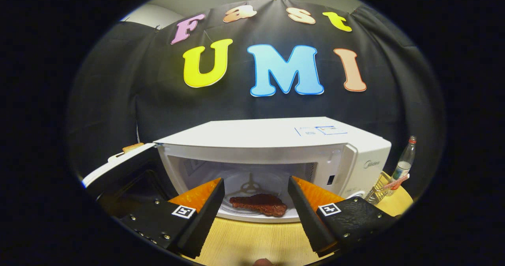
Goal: Open the microwave, put the food inside, and close the microwave door.
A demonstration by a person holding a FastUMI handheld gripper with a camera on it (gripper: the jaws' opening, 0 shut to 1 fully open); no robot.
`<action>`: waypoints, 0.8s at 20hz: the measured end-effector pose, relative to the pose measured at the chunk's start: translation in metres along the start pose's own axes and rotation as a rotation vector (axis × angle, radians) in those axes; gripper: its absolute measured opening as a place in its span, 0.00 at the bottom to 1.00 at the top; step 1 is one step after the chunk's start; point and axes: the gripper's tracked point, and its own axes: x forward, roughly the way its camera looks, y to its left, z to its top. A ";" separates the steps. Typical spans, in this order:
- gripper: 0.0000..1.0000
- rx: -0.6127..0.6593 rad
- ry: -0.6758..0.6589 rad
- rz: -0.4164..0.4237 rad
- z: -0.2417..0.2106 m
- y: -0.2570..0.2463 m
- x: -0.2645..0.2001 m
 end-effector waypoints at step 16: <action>0.97 0.013 -0.094 0.152 0.054 0.113 -0.169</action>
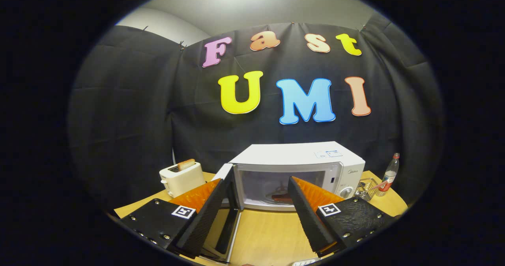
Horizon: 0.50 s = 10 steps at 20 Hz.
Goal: Open the microwave, put the food inside, and close the microwave door.
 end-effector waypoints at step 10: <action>0.97 -0.022 0.005 0.185 -0.012 0.113 -0.039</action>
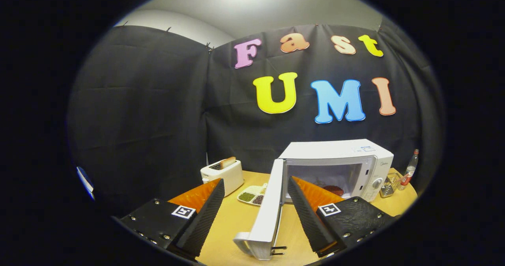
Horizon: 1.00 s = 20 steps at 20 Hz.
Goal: Open the microwave, put the food inside, and close the microwave door.
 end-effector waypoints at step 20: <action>0.31 0.022 0.194 0.088 -0.101 0.058 -0.013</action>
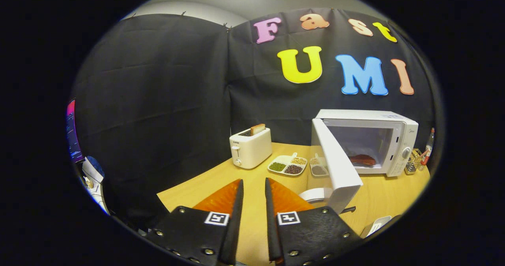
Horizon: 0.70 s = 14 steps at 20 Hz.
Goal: Open the microwave, put the food inside, and close the microwave door.
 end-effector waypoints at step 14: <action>0.01 0.059 0.100 -0.121 -0.020 -0.089 -0.004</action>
